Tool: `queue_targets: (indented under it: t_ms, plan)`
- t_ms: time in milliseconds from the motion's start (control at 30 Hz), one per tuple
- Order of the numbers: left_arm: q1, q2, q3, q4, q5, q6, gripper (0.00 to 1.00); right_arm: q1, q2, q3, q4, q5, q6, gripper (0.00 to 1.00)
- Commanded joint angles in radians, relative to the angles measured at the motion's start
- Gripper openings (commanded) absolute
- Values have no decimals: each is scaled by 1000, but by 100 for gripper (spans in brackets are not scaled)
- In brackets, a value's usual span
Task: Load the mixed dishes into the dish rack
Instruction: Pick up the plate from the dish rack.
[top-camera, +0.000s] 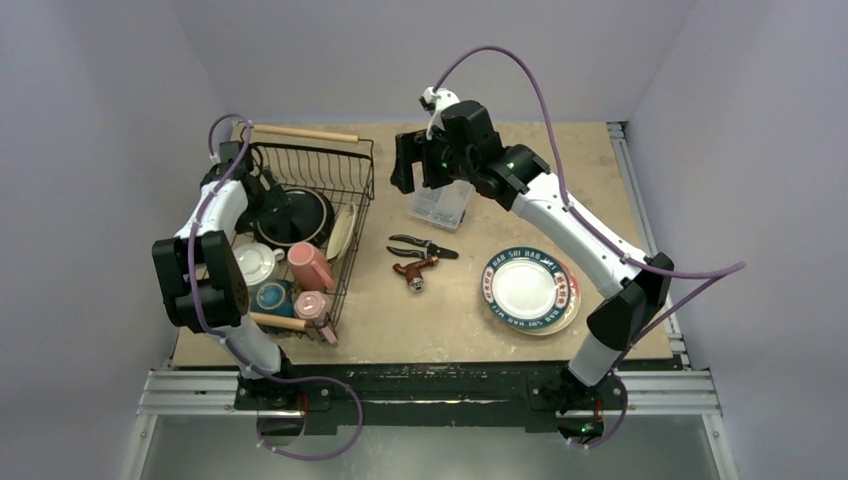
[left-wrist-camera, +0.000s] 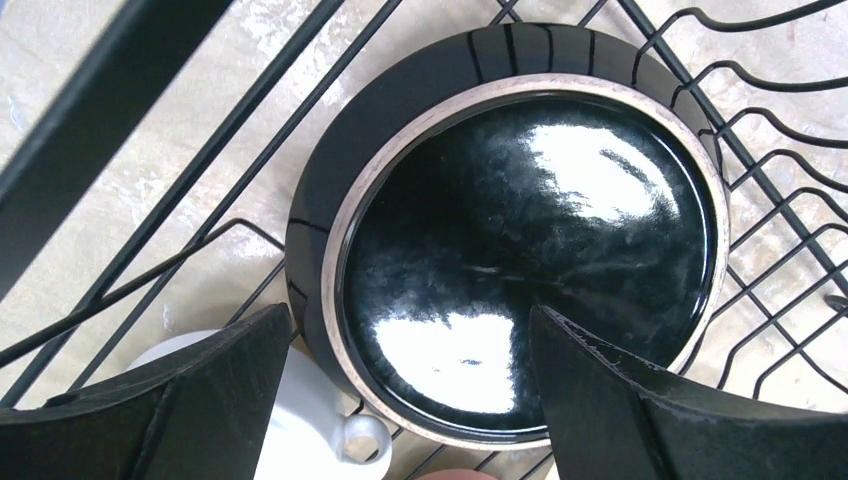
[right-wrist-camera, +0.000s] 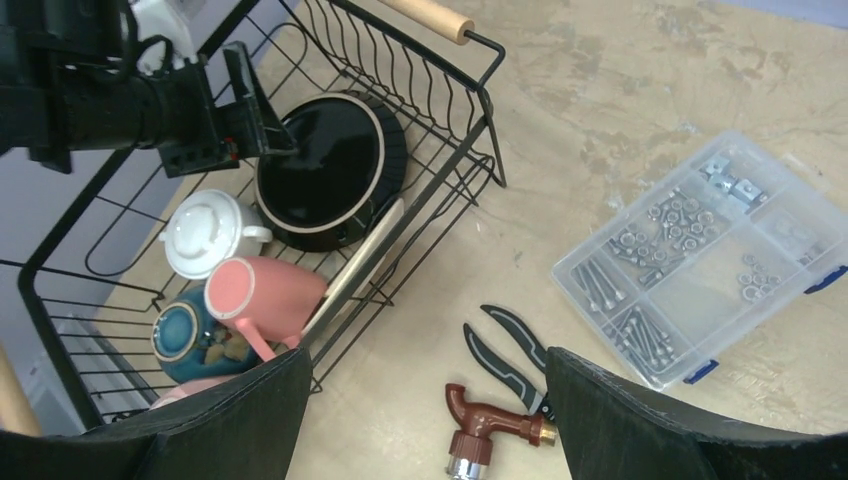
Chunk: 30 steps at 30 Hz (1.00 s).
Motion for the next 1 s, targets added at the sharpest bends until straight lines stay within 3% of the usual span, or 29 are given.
queue_targets:
  t_ms: [0, 200, 300, 400, 567, 700, 833, 967]
  plan:
    - [20, 55, -17, 76, -45, 19, 89, -10, -91, 7, 39, -3, -20, 87]
    - [12, 60, -38, 87, -66, -8, 89, -24, -96, -18, 36, -11, -17, 87]
    - [2, 30, -32, 88, -27, 22, 77, -27, -88, -22, 36, -21, -17, 87]
    - [-32, -41, -52, 122, -11, 65, 77, -29, -79, -34, 28, -26, -20, 87]
    - [-70, -127, 23, 25, -4, 105, 77, -29, -77, -58, 9, -30, -16, 87]
    - [-108, -177, 90, -73, -5, 130, 71, -29, -84, -69, -8, -42, -5, 87]
    - [-139, -231, 98, -109, 215, 109, 59, -29, -82, -68, -35, -36, -5, 87]
    - [-211, -244, 81, -79, 436, 22, 65, -29, -84, -68, -69, -21, -11, 87]
